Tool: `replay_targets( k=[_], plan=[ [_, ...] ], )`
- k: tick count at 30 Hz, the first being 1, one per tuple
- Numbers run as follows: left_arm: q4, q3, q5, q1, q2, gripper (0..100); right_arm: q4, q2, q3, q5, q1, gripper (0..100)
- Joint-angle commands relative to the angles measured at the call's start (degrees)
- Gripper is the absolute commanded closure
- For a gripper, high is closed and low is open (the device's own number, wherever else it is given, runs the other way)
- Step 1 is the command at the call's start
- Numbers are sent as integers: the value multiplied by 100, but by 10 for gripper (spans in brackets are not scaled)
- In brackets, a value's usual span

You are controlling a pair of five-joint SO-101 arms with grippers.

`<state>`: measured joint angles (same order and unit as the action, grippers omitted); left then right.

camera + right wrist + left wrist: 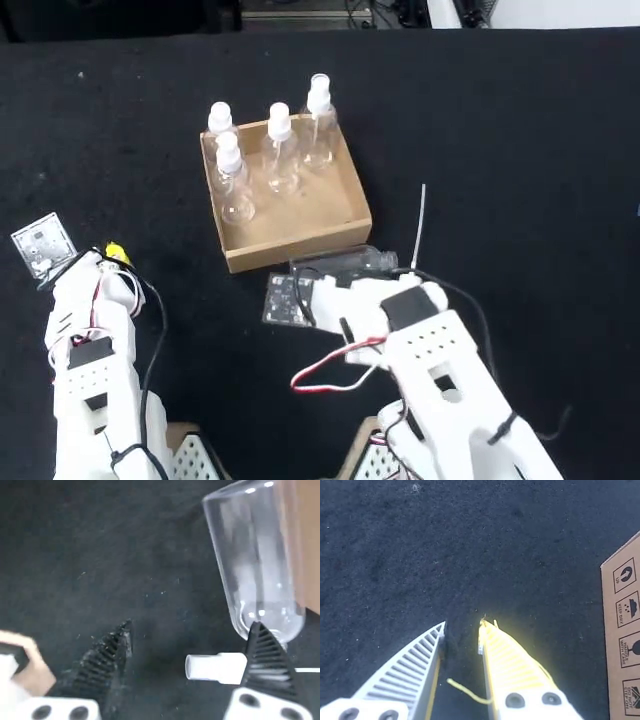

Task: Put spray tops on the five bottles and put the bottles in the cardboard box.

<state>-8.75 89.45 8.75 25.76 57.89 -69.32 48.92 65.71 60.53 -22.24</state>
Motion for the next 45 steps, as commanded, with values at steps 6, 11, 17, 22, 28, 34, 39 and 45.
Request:
replay_targets(
  k=[6,11,17,22,28,34,39,45],
  plan=[
    [132,-75,-62,-75,88,905,510,189,-215,-316,-79,674],
    [132,-75,-62,-75,88,905,1143,-769,-338,-334,-70,674],
    [132,-66,-70,-75,88,905,1495,-1499,-804,-308,246,671],
    [132,-66,-70,-75,88,905,1459,-1842,-734,35,237,673],
    [132,-66,-70,-75,88,905,1275,-1877,-470,273,246,673],
    [132,-66,-70,-75,88,905,-369,-1218,-927,255,-9,673],
    [132,-66,-70,-75,88,905,-519,-892,-1209,-844,-141,673],
    [132,-66,-70,-75,88,905,79,-901,-1270,-2725,-220,671]
  ],
)
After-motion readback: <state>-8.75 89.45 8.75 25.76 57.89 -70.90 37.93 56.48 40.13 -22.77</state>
